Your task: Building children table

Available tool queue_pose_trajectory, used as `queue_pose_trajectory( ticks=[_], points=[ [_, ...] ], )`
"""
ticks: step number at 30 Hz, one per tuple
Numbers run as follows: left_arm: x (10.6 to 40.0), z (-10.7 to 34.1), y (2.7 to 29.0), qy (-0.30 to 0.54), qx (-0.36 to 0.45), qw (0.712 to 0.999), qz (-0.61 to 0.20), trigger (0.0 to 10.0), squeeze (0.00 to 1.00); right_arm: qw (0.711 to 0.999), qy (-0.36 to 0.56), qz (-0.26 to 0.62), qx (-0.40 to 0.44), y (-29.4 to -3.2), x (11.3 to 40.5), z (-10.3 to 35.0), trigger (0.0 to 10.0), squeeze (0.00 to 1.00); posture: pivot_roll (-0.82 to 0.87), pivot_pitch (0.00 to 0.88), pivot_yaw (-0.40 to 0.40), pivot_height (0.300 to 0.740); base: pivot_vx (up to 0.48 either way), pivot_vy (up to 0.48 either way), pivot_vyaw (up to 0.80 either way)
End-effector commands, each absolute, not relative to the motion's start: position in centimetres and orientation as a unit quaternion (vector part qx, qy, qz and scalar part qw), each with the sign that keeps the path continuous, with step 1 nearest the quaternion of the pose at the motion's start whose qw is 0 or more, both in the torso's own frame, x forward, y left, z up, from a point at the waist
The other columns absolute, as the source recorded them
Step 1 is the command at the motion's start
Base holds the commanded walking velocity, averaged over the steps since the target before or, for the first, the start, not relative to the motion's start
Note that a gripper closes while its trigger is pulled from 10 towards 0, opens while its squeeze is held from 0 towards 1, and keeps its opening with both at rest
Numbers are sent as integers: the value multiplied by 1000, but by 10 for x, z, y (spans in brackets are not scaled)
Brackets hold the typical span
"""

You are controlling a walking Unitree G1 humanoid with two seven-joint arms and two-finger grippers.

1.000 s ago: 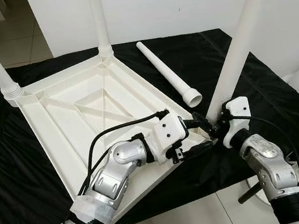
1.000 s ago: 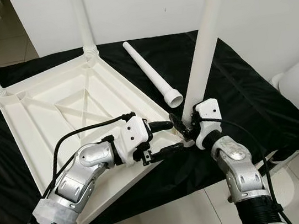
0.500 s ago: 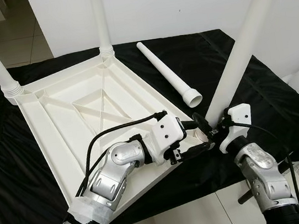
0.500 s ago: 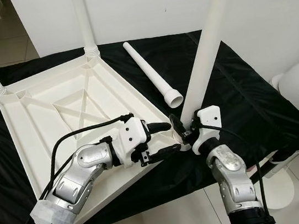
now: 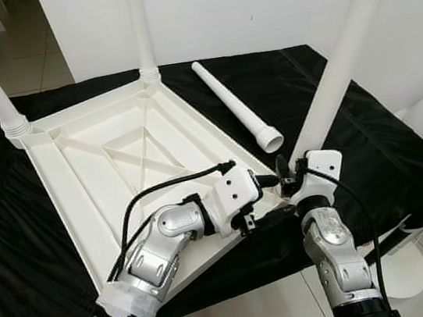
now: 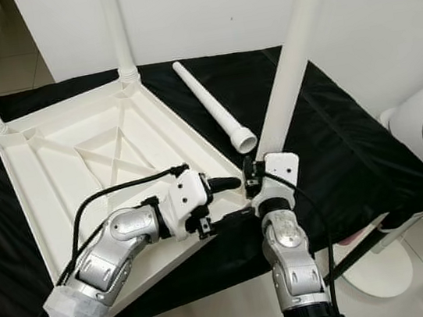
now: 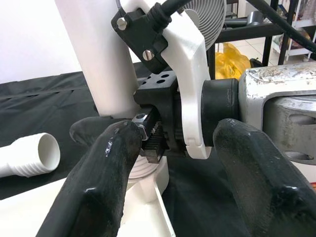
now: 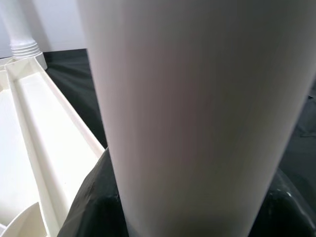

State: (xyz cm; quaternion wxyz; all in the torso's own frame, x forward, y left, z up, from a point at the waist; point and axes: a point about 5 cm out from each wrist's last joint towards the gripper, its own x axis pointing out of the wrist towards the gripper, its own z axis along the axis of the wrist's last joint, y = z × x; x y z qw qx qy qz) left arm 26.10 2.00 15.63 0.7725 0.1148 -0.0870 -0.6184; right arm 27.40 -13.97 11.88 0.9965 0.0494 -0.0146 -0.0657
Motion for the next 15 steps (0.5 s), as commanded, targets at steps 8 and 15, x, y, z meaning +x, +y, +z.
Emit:
queue_pose_trajectory(
  ticks=[8, 15],
  points=[
    [261, 154, 20, -87, 121, 768, -623, 10000, 0, 996, 2, -39, 85, -123, 269, 113, 10000, 0, 16, 0, -31, 740, 0, 0, 0],
    [260, 154, 19, -91, 132, 765, -623, 10000, 0, 997, -19, 3, 76, -134, 263, 120, 10000, 1000, 18, 0, -37, 740, 0, 0, 0]
  ],
)
